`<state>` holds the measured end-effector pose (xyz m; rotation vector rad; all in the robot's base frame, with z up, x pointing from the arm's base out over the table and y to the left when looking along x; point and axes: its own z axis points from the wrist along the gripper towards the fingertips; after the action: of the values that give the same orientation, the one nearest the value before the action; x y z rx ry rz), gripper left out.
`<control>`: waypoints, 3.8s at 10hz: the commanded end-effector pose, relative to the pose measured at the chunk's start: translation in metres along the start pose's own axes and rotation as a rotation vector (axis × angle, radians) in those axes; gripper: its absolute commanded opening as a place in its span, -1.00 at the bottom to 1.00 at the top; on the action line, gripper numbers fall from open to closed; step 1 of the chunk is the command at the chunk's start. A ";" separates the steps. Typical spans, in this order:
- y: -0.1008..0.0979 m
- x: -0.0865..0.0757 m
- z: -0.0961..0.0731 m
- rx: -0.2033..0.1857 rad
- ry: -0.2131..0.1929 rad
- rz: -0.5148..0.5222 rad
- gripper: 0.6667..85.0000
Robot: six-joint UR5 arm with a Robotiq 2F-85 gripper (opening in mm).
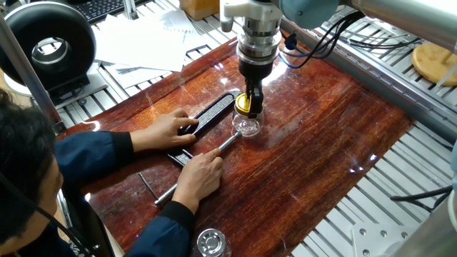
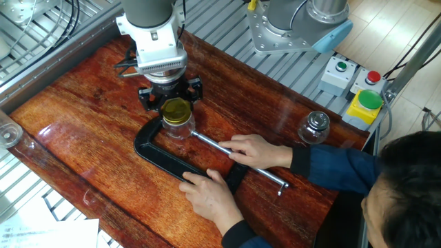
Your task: Screw the lid onto the jar
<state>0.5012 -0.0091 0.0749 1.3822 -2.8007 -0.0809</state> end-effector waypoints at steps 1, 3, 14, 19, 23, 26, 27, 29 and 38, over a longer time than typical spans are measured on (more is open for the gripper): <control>-0.001 0.002 -0.004 -0.015 0.004 -0.016 0.57; -0.001 -0.003 -0.002 -0.024 -0.012 -0.021 0.78; 0.012 -0.009 -0.002 -0.064 -0.020 0.046 0.83; 0.013 -0.008 -0.003 -0.070 -0.010 0.053 0.79; 0.006 -0.011 -0.001 -0.055 -0.015 0.051 0.51; 0.003 -0.008 -0.004 -0.065 -0.013 0.037 0.50; 0.002 -0.007 -0.004 -0.061 -0.009 0.036 0.50; -0.003 -0.001 -0.005 -0.048 0.010 0.039 0.50; -0.007 -0.019 0.002 -0.047 -0.016 0.038 0.47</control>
<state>0.5120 -0.0049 0.0752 1.3156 -2.7995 -0.1251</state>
